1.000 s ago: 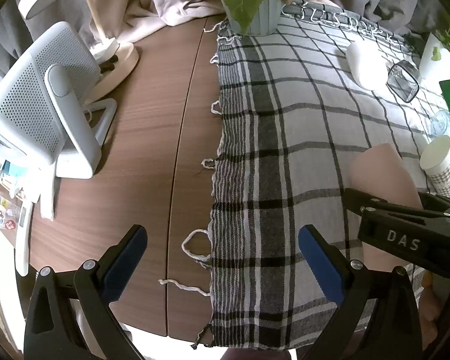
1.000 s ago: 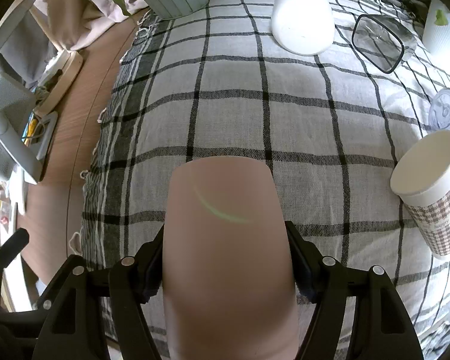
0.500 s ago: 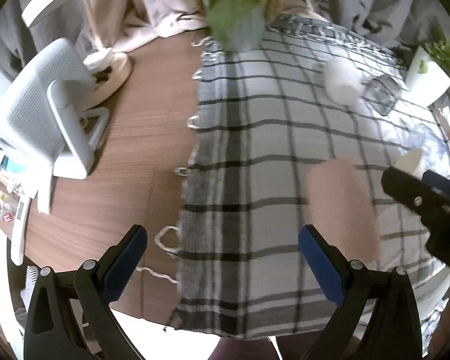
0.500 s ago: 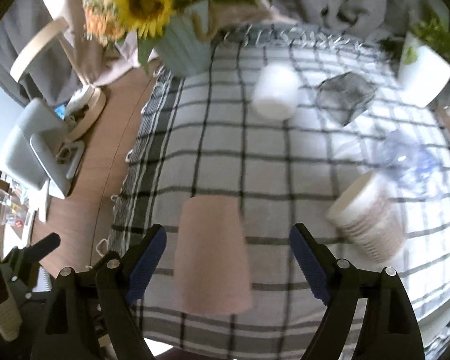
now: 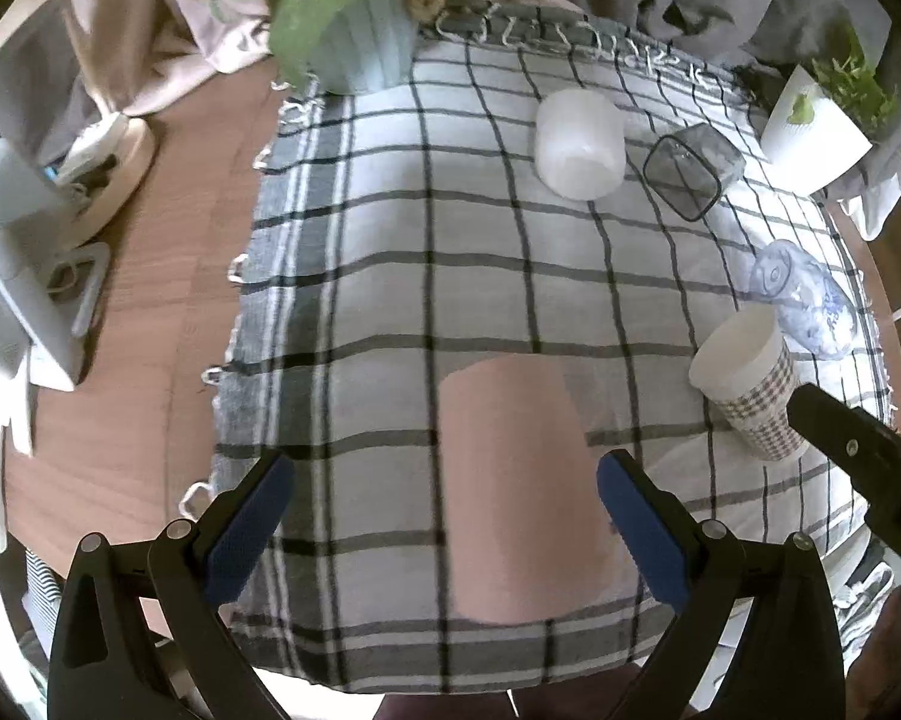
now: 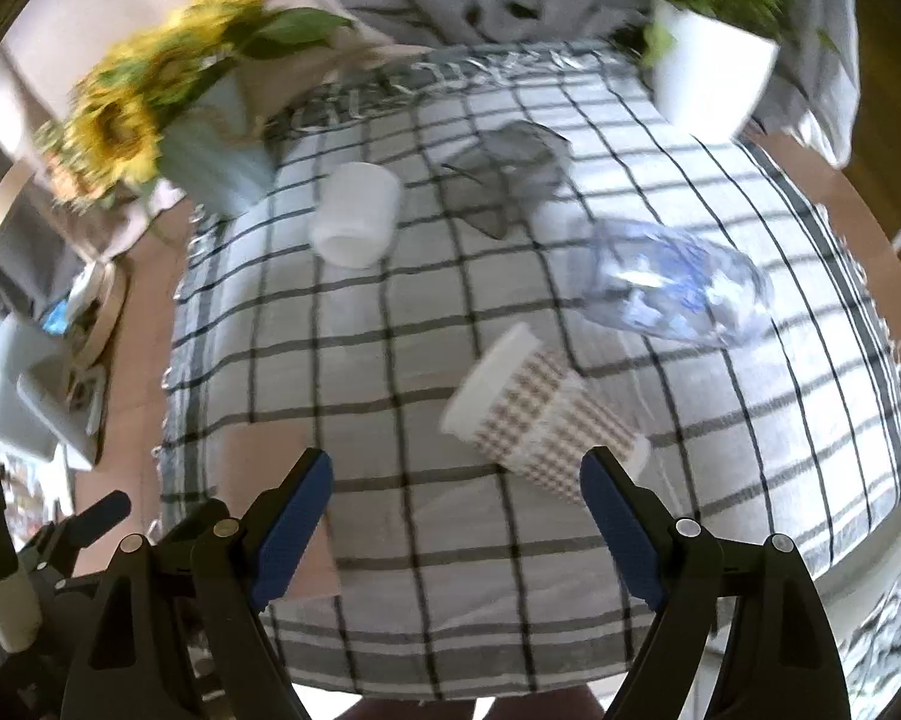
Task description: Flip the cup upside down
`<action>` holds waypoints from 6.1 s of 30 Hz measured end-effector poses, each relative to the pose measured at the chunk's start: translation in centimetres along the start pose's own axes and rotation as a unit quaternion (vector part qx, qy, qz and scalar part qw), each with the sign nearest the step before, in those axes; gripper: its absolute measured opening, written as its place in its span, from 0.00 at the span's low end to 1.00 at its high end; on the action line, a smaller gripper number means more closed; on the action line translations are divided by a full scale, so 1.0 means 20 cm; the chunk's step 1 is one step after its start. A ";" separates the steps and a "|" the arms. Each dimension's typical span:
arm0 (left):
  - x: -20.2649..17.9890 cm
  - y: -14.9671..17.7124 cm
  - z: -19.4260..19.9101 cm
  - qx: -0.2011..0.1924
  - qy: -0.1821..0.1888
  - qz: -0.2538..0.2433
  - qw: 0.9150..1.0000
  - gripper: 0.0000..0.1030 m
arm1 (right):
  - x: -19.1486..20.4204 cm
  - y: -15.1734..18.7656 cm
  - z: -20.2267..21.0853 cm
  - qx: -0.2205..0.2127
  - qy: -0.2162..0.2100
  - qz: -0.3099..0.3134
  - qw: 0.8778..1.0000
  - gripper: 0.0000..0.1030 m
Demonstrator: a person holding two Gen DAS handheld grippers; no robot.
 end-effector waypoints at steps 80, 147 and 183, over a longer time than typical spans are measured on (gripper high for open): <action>-0.19 0.19 -0.01 0.036 0.057 0.029 0.997 0.62 | -0.16 0.00 0.05 0.011 -0.015 0.007 1.000 0.82; -0.46 1.26 1.38 -0.318 -0.094 0.043 0.942 1.00 | -0.53 0.98 1.44 -0.275 -0.019 0.077 0.958 0.94; -0.51 1.22 1.39 -0.318 -0.080 0.032 0.944 1.00 | -0.58 0.98 1.46 -0.278 -0.012 0.066 0.958 0.94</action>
Point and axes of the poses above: each gripper's, at about its wrist camera, not at the fingertips, and z roughly against the way its jaws point, x to its left, y to its underside, the point moved 7 cm from there along -z, roughly the way its jaws point, and after that the axes turned 4 degrees about -z, right-handed, at the moved point
